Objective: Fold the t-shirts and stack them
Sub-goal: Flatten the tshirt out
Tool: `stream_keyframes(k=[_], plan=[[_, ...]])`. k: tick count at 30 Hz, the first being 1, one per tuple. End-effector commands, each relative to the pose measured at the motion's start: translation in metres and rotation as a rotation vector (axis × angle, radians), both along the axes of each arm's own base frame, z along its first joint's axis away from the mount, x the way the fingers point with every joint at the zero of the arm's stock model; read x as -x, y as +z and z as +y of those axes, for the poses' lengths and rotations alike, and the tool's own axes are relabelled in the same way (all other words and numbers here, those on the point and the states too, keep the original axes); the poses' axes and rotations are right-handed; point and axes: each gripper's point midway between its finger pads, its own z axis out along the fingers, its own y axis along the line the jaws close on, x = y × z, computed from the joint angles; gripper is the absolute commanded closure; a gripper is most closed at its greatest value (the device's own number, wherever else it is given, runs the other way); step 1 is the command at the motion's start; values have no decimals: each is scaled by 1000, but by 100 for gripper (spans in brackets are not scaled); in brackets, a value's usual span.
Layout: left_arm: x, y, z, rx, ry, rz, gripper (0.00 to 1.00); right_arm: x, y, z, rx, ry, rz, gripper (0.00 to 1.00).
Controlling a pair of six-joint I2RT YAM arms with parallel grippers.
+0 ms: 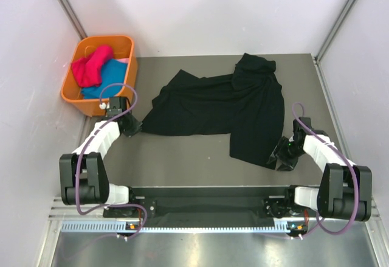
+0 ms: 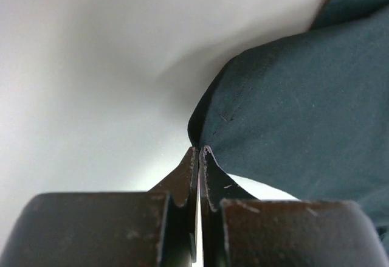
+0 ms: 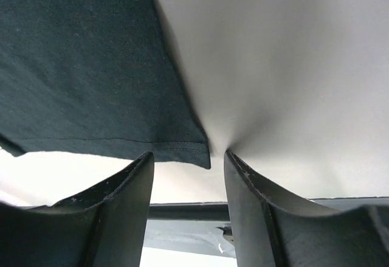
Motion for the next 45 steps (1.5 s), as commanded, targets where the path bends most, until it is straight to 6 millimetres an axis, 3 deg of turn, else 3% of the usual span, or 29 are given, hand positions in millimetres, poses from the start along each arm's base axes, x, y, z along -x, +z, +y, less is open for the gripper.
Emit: stream_keyframes(k=[1,6,16,18,21,22,25,28,31,34,37,39,40,41,43,44,45], plan=[[-1,16,-2,-16,-49,-38,100,-14,-1,-6,22,-26,-54,50],[-4,24,-7,5,-70,-63,100,-9,-6,-5,17,-67,-46,57],[-11,33,-8,-26,-116,-102,100,-18,-11,-17,76,-151,-75,59],[-12,37,-7,-33,-121,-106,100,-21,-12,-16,65,-173,-87,64],[-16,46,-6,-49,-135,-130,100,-24,-17,-14,51,-187,-85,89],[-18,49,-5,-55,-140,-135,100,-24,-18,-13,44,-185,-80,93],[-21,55,-5,-70,-160,-140,100,-26,-18,-13,45,-188,-75,100],[-25,62,-5,-81,-175,-148,100,-33,-9,-14,46,-187,-114,100],[-31,69,-8,-80,-195,-165,100,-56,18,-16,43,-178,-226,100],[-40,80,-13,-80,-220,-191,100,-85,58,-18,43,-156,-357,100],[-52,99,-16,-84,-241,-240,100,-122,114,-22,53,-121,-497,100],[-58,108,-16,-94,-255,-257,100,-136,134,-26,69,-128,-528,100],[-66,123,-11,-122,-240,-288,100,-143,146,-29,75,-139,-543,100],[-70,126,-8,-136,-229,-292,100,-159,178,-33,91,-143,-613,100],[-85,149,-6,-163,-234,-351,100,-168,197,-41,141,-140,-613,100],[-92,154,-6,-167,-236,-365,100,-182,224,-46,164,-137,-658,100],[-100,172,-6,-172,-236,-409,100,-186,236,-52,193,-142,-674,100]])
